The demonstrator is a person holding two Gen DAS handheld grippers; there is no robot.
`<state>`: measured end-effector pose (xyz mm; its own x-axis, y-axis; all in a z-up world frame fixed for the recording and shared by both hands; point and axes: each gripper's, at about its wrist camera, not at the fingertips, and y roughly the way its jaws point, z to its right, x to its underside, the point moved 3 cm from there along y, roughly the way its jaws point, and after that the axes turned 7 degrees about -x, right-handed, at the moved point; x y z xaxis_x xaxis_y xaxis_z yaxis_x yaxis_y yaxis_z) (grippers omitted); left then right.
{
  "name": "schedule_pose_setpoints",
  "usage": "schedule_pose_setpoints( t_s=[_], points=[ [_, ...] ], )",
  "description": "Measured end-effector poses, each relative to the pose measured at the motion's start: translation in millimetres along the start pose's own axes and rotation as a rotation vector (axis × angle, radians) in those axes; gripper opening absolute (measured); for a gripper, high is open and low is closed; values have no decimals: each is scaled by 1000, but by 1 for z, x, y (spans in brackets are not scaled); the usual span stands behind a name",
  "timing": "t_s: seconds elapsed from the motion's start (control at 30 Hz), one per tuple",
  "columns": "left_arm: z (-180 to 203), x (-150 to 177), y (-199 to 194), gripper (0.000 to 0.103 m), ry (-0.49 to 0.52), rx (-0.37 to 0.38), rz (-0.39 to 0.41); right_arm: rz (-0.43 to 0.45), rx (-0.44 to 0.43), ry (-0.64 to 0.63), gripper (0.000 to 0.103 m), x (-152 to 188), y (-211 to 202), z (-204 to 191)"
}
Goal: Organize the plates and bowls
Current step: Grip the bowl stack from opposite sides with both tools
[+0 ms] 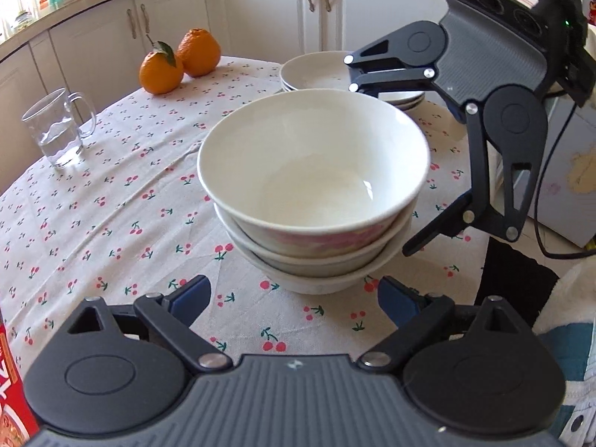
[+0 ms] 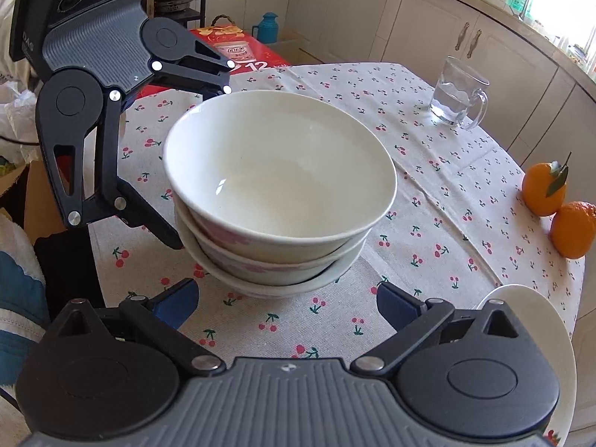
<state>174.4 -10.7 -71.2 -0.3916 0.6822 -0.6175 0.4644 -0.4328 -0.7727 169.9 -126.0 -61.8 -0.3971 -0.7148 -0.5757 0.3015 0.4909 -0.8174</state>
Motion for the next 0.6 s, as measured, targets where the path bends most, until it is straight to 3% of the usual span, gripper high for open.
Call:
schedule_pose_setpoints(
  t_s=[0.2, 0.6],
  points=[
    [-3, -5, 8, 94, 83, 75, -3, -3, -72, -43, 102, -8, 4, 4],
    [-9, -11, 13, 86, 98, 168, 4, -26, -148, -47, 93, -18, 11, 12]
  ],
)
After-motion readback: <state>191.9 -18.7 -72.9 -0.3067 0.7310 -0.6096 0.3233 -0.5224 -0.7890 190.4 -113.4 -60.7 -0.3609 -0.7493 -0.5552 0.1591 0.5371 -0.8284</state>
